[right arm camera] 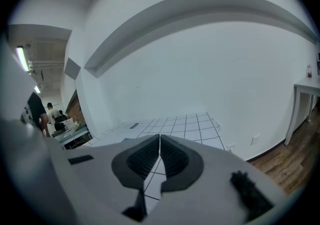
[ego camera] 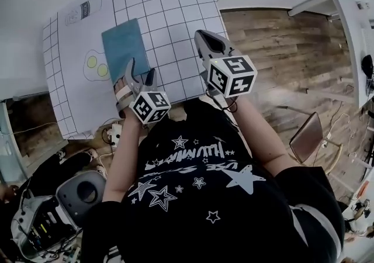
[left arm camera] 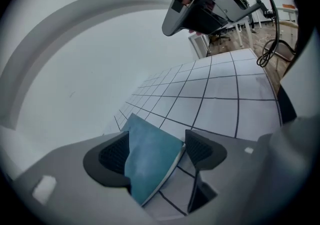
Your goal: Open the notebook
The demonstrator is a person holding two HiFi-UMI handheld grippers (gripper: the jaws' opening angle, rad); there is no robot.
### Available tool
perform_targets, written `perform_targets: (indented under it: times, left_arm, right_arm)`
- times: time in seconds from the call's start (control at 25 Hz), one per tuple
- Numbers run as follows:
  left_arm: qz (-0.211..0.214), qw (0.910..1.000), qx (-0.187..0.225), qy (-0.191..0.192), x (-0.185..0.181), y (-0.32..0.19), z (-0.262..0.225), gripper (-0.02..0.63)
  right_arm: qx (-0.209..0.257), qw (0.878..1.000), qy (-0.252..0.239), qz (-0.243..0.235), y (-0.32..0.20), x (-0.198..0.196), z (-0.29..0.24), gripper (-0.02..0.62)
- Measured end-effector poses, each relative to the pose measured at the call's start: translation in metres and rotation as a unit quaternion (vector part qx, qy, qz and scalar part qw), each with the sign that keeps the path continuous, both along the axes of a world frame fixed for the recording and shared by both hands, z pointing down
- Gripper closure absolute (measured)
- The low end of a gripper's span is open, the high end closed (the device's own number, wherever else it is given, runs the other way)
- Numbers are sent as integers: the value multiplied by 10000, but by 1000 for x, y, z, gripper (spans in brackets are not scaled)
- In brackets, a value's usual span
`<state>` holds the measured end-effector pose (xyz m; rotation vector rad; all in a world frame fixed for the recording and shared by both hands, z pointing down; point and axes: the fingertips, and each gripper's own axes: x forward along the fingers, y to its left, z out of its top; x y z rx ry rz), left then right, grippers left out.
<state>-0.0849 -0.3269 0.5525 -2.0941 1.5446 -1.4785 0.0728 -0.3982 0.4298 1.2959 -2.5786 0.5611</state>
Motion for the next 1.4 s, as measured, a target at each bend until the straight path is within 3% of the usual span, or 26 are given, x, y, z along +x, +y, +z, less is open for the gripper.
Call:
perform_targets:
  times: [0.32, 0.44, 0.56, 0.64, 0.8, 0.92, 1.08, 1.28, 1.4]
  left_arm:
    - [-618, 9950, 9, -778, -11, -1, -9, 261]
    - [-819, 9931, -130, -834, -12, 0, -3, 285]
    - [-911, 9905, -390, -949, -8, 2, 4, 367]
    - [-957, 9882, -507, -1086, -4, 5, 10, 472]
    - [-1140, 9859, -515, -1110, -4, 8, 13, 540]
    - [-1344, 9870, -440, -759, -7, 5, 1, 566]
    - [-1788, 9839, -51, 32, -19, 5, -29, 571]
    - [-2309, 9662, 433, 1065, -49, 16, -71, 572]
    - [-2489, 9496, 587, 1813, -74, 25, -84, 571]
  right_arm:
    - [-207, 9992, -168, -294, -30, 8, 14, 578]
    - [-233, 9988, -215, -379, -38, 10, 17, 578]
    - [-246, 9983, -246, -477, -44, 10, 19, 578]
    - [-255, 9978, -256, -554, -46, 10, 20, 578]
    - [-288, 9967, -299, -705, -50, 9, 22, 578]
    - [-328, 9956, -345, -805, -51, 6, 24, 578]
    - [-366, 9933, -335, -1042, -48, -11, 27, 578]
    - [-298, 9905, -229, -1324, -36, -48, 22, 578]
    - [-212, 9902, -189, -1369, -29, -75, 16, 578]
